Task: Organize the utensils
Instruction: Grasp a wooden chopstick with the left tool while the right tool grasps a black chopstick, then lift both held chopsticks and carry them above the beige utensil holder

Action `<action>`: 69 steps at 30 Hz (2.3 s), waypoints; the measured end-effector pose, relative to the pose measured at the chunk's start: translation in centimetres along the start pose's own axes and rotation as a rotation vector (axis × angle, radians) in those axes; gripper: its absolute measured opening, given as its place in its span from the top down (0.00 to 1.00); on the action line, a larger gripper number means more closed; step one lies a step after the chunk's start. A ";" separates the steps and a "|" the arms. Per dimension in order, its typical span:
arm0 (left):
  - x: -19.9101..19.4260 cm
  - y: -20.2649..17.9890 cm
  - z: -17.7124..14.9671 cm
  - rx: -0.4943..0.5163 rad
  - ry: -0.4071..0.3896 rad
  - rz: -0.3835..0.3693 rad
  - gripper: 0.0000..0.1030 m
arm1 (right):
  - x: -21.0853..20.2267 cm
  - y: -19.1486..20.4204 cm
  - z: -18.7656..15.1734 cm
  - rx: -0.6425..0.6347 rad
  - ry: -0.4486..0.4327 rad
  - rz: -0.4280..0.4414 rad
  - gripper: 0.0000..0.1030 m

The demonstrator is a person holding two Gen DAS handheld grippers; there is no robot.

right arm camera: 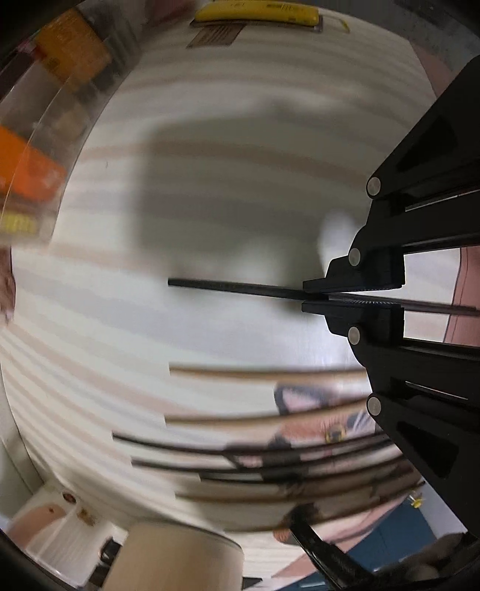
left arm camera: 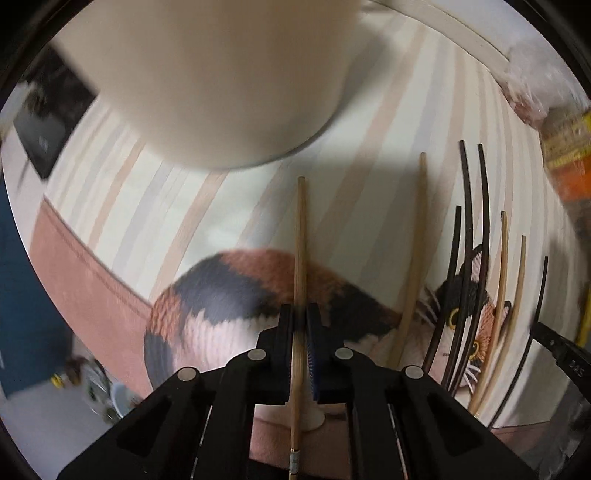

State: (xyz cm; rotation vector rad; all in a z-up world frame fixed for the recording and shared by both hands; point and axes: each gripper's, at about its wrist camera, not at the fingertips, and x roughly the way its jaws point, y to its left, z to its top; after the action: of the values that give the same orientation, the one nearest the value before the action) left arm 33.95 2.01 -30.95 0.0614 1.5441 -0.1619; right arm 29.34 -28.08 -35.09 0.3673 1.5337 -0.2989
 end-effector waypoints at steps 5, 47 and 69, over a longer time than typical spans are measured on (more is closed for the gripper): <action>-0.3 0.6 -0.4 0.018 0.004 -0.008 0.94 | 0.1 -0.8 0.3 -0.009 0.033 0.015 0.96; -8.0 -4.7 0.1 0.122 -0.248 0.014 0.96 | -6.3 1.7 -0.6 -0.010 -0.173 0.018 0.95; -22.1 -7.1 3.8 0.160 -0.597 -0.091 0.96 | -21.1 3.0 2.1 0.006 -0.571 0.102 0.95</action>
State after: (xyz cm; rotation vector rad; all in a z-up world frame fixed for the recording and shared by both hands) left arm 36.30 -4.13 -8.36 0.0626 0.9366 -0.3430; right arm 32.07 -27.07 -13.87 0.3278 0.9515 -0.2971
